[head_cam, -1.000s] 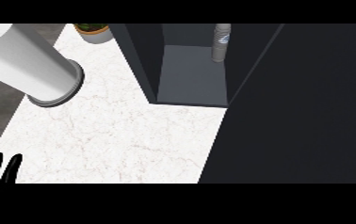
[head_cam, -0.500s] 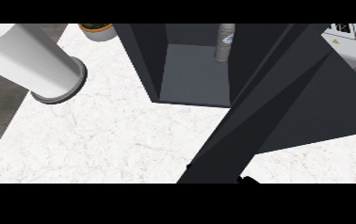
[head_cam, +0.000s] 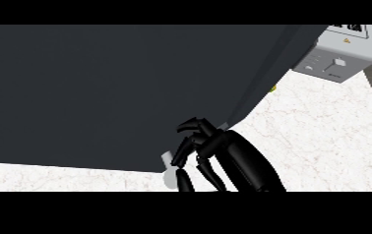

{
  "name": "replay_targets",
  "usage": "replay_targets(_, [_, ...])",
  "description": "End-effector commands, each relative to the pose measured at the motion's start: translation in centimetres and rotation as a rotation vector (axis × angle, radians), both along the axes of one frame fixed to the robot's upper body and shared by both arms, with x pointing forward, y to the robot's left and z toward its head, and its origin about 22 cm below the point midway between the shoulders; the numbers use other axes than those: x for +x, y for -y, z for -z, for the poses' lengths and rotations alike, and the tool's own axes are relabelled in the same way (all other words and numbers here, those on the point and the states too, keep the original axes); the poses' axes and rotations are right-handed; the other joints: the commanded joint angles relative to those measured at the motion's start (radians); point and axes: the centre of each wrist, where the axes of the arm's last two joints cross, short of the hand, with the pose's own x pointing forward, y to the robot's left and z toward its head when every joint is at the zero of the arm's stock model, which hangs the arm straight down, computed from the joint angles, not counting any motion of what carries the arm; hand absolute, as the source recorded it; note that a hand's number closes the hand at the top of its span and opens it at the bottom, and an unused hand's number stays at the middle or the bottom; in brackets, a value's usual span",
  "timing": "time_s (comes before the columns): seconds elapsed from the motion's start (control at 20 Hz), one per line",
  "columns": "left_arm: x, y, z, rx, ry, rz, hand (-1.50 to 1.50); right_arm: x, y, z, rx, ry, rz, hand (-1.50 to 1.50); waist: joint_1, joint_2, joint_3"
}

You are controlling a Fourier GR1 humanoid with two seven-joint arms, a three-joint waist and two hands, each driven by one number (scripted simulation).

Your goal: Pick up the bottled water, place it into the cabinet and close the cabinet

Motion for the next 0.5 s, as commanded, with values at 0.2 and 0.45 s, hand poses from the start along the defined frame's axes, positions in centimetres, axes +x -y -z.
replay_targets(0.2, [-2.2,-2.4,-0.3,-0.007,0.013,-0.022,-1.5,7.5,0.7,-3.1,0.183,0.033,-0.01,1.5,-0.012,-0.014,0.0])
replay_targets(0.45, [-3.0,-2.9,-0.5,-0.02,0.023,-0.056,-1.5,11.9,0.0,-3.0,0.168,0.007,-0.025,1.5,-0.027,-0.015,0.0])
